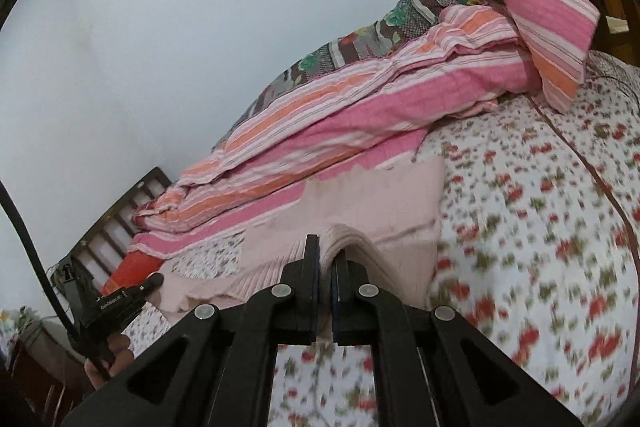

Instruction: Fold small clothes

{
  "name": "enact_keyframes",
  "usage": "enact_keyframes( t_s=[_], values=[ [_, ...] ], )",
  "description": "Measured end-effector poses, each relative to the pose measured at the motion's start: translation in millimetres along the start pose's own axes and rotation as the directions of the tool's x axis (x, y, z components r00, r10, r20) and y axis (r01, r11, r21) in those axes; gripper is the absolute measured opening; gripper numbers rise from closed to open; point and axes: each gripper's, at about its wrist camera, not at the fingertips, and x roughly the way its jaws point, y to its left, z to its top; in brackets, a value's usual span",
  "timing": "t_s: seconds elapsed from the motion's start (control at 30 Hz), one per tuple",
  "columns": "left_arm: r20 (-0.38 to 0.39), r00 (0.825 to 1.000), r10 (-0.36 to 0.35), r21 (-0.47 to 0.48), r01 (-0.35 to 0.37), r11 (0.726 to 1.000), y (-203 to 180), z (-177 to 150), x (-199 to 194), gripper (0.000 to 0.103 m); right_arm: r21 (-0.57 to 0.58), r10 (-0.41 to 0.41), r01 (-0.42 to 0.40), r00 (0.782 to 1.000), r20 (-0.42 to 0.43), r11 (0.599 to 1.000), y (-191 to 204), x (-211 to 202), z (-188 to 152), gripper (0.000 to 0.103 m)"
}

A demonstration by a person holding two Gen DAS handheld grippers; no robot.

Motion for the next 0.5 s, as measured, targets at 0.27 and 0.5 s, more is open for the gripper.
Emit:
enact_keyframes(
  t_s=[0.27, 0.5],
  values=[
    [-0.046, 0.997, 0.07, -0.022, -0.071, 0.997, 8, 31, 82, 0.007, 0.09, -0.023, 0.026, 0.999, -0.038, 0.996, -23, 86, 45, 0.004],
    [-0.111, 0.989, 0.102, -0.051, -0.108, 0.993, 20, 54, 154, 0.007, 0.156, -0.035, 0.053, 0.993, -0.116, 0.986, -54, 165, 68, 0.004]
  ],
)
